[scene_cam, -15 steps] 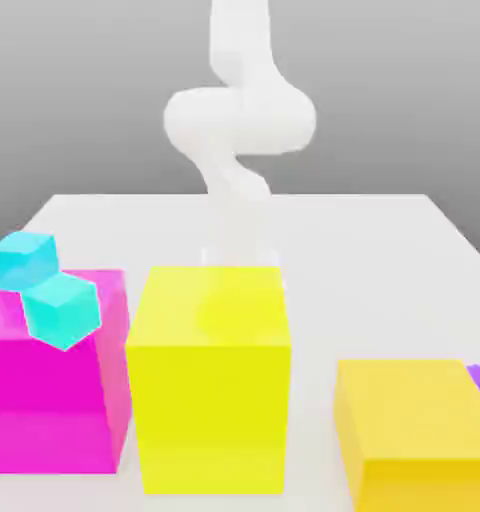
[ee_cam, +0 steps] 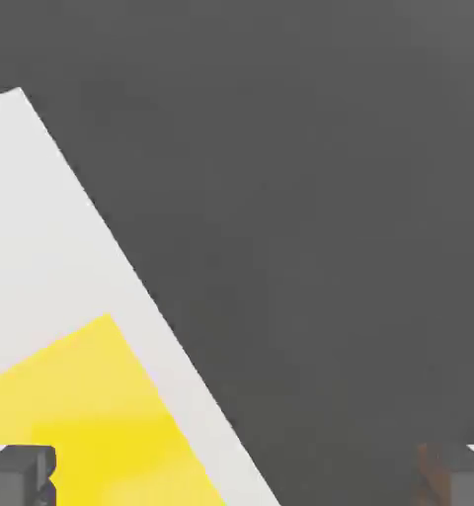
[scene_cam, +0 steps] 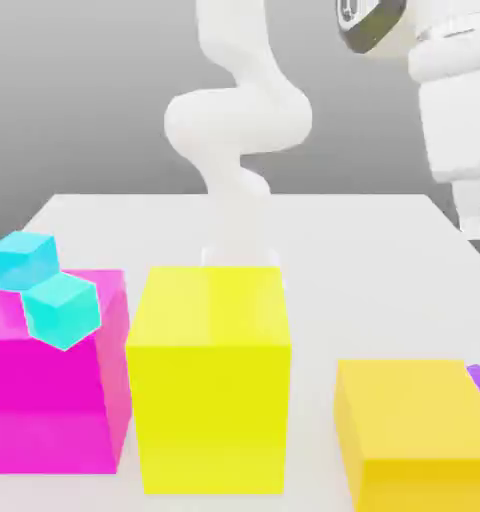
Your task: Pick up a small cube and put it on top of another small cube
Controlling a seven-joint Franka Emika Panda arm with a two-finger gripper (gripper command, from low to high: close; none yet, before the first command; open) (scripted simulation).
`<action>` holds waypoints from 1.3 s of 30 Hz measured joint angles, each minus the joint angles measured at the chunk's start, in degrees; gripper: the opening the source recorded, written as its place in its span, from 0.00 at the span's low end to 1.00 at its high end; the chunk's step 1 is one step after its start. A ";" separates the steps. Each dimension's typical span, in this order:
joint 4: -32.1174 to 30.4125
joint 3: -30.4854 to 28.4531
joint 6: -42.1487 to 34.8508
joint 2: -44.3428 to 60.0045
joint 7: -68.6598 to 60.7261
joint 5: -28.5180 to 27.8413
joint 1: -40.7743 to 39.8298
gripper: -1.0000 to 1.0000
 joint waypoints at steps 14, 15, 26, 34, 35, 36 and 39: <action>-3.01 3.29 14.97 29.39 -18.08 -9.17 12.15 0.50; -2.59 2.23 16.63 31.48 -17.46 -10.05 13.05 0.50; -3.48 3.99 13.29 27.36 -19.14 -7.89 11.79 0.00; 1.16 -2.22 0.88 14.53 -23.78 -1.88 -0.17 0.00; 1.72 -3.79 -0.92 13.41 -23.21 -1.87 -3.27 0.00; 2.36 -5.31 -2.90 12.23 -22.53 -1.91 -6.35 0.00; 4.43 -9.58 -9.34 8.49 -20.10 -2.12 -15.06 0.00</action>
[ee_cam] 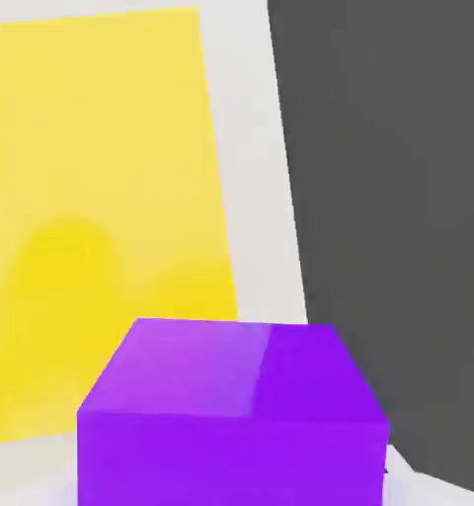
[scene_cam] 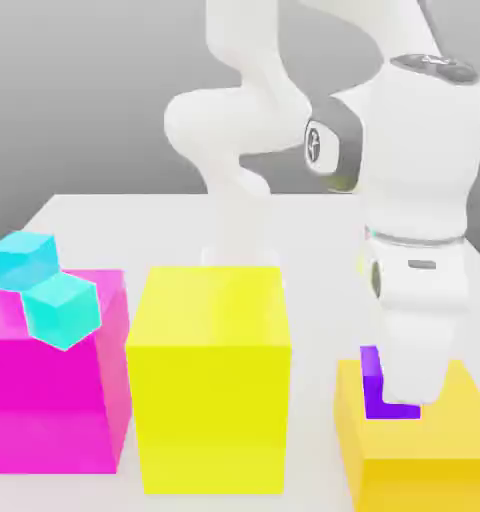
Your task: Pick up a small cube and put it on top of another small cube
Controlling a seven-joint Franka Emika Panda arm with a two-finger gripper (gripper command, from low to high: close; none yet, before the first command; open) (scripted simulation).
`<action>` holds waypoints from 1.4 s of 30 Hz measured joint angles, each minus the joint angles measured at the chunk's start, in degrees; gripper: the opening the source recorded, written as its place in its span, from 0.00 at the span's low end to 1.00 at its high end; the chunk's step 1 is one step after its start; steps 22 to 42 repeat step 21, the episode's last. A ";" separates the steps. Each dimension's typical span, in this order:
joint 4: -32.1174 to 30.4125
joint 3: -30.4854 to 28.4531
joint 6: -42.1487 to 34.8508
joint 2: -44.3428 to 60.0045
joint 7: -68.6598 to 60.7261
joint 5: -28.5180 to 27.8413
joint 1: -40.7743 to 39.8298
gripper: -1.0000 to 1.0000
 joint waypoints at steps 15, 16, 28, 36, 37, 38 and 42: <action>-4.97 -14.51 -21.08 -23.17 26.99 -3.63 -27.02 0.00; -6.38 -14.78 -19.09 -22.61 27.19 -3.66 -27.23 0.00; -9.14 -15.27 -14.86 -21.14 27.20 -3.66 -27.44 1.00; -9.14 -15.27 -14.86 -21.14 27.20 -3.66 -27.44 1.00; -9.14 -15.27 -14.86 -21.14 27.20 -3.66 -27.44 1.00; -9.14 -15.27 -14.86 -21.14 27.20 -3.66 -27.44 1.00; -9.14 -15.27 -14.86 -21.14 27.20 -3.66 -27.44 1.00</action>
